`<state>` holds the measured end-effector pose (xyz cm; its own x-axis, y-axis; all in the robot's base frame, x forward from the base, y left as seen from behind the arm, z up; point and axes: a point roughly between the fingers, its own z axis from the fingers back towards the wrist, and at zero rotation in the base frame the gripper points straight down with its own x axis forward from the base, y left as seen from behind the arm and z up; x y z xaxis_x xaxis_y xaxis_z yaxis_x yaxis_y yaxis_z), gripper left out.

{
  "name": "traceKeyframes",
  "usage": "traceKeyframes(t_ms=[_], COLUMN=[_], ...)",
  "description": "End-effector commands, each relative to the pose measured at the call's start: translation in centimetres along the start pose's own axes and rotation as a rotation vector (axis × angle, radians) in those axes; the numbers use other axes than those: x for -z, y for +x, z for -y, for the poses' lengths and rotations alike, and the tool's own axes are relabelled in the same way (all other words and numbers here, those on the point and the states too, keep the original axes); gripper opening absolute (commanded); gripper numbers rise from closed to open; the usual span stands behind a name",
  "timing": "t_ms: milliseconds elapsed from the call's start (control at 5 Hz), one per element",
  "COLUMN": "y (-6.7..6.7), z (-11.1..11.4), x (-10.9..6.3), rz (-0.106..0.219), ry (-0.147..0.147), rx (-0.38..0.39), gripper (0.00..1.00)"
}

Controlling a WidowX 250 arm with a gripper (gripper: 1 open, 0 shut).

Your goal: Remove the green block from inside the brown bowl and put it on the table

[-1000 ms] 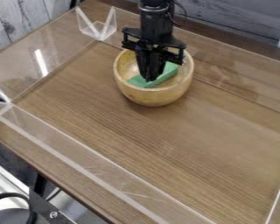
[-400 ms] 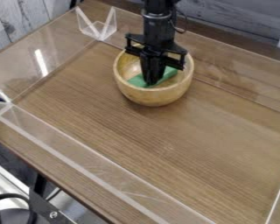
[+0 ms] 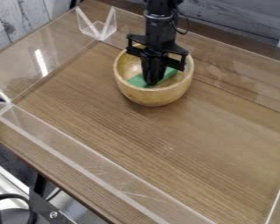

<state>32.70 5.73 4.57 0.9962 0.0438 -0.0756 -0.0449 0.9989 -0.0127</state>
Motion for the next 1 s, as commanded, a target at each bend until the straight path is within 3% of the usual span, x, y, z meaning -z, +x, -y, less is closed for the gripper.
traceKeyframes(t_ms=[0,200,600,800], y=[0.6,0.4,-0.2,-0.2], z=[0.3,0.6,2.3,3.1], x=[-3.1,-5.1,-11.0,-13.2], rz=[0.080,0.116,0.216,0.244], ry=[0.008,0.006,-0.014,-0.025], rx=[0.010,0.014,0.050,0.070], gripper=[0.00,0.00,0.00,0.00])
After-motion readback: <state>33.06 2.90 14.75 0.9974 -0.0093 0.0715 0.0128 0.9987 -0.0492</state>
